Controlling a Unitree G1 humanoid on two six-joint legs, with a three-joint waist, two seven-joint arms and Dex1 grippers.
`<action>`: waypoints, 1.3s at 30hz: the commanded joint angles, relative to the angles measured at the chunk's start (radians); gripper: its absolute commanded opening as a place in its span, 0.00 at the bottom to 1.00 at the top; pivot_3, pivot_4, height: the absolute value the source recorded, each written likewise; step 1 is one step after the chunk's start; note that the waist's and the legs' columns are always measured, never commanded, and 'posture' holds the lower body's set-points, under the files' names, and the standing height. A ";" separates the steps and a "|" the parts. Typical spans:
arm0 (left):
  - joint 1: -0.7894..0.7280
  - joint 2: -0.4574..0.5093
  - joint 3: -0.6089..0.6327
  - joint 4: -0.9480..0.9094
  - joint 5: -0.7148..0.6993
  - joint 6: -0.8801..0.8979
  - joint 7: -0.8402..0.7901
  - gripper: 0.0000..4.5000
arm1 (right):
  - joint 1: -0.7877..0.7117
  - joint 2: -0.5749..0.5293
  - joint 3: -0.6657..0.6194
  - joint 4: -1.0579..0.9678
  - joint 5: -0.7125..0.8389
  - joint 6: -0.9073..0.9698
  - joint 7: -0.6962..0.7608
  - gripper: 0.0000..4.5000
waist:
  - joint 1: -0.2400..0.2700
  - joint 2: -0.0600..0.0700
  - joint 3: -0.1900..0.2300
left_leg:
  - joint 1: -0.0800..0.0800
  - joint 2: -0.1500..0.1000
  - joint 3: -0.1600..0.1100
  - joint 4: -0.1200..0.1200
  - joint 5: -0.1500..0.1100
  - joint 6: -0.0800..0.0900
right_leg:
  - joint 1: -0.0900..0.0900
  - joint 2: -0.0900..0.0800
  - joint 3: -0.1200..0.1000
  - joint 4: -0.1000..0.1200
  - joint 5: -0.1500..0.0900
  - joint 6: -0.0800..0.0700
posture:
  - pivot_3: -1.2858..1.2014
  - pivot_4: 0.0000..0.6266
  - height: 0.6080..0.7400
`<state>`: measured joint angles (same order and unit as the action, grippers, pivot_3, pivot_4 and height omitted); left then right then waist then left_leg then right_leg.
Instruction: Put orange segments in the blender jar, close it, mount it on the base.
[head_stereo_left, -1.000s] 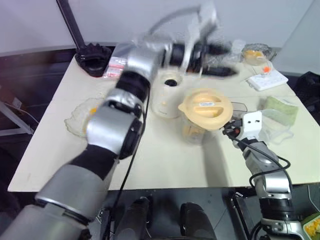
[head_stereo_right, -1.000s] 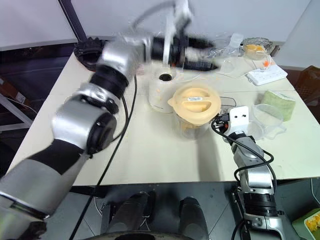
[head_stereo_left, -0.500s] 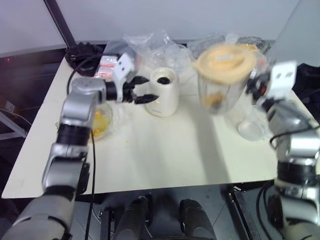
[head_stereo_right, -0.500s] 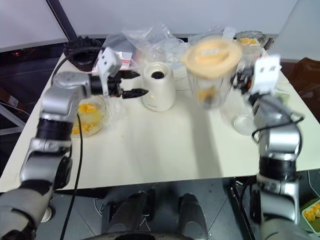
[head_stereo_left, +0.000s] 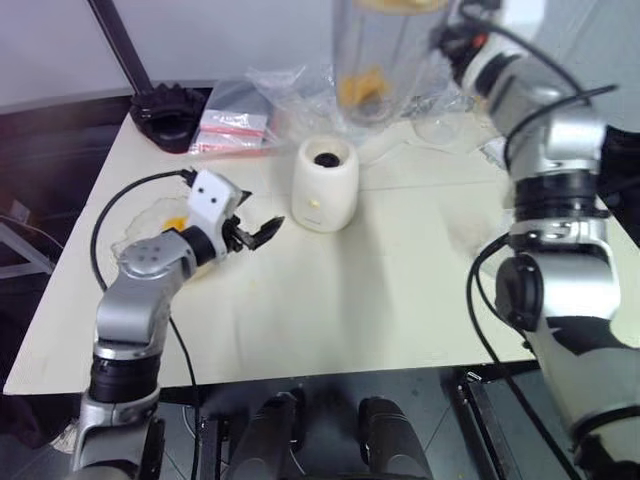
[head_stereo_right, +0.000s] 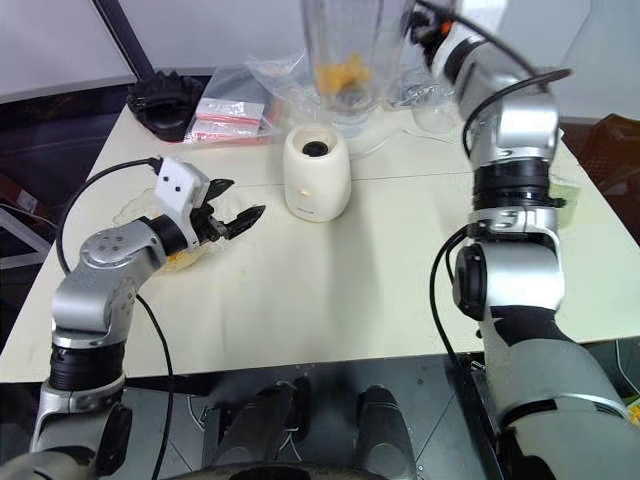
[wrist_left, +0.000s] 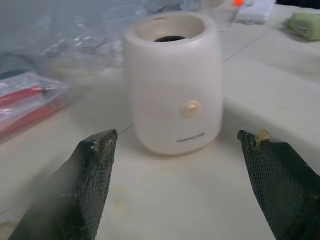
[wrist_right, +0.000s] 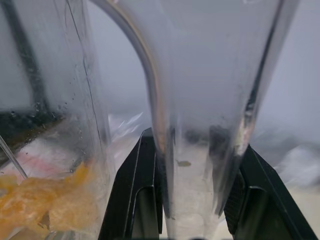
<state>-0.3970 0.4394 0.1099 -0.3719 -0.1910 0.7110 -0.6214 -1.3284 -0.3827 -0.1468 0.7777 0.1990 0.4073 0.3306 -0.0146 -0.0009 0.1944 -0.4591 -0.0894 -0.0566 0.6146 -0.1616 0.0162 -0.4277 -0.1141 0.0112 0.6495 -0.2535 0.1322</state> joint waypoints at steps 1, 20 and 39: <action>0.009 0.014 0.017 -0.062 -0.023 0.002 0.029 0.89 | -0.101 0.012 -0.008 0.078 -0.007 -0.135 0.036 0.21 | 0.002 0.000 0.000 | 0.000 0.000 0.000 0.000 0.000 0.000 | 0.000 0.000 0.000 0.000 0.000 0.000 | 0.52 0.24 1.00; 0.044 0.010 0.000 -0.079 -0.064 -0.003 0.137 0.89 | -0.164 0.098 -0.046 0.423 -0.019 -0.418 0.122 0.21 | -0.011 0.000 0.000 | 0.000 0.001 0.000 -0.001 0.001 -0.002 | -0.001 0.001 0.000 0.001 0.000 0.000 | 0.52 0.24 1.00; 0.056 0.022 -0.007 -0.091 -0.080 -0.001 0.160 0.89 | -0.163 0.093 -0.037 0.490 -0.093 -0.562 0.064 0.21 | -0.007 0.000 0.000 | 0.001 0.001 -0.001 -0.001 0.002 -0.003 | 0.000 0.002 0.000 0.001 0.001 -0.001 | 0.52 0.24 1.00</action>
<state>-0.3341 0.4501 0.0987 -0.4319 -0.2658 0.7182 -0.4687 -1.4364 -0.2738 -0.1698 1.2845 0.1084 -0.1176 0.4046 -0.0219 -0.0007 0.1943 -0.4580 -0.0886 -0.0574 0.6137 -0.1599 0.0129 -0.4281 -0.1124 0.0112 0.6508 -0.2529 0.1310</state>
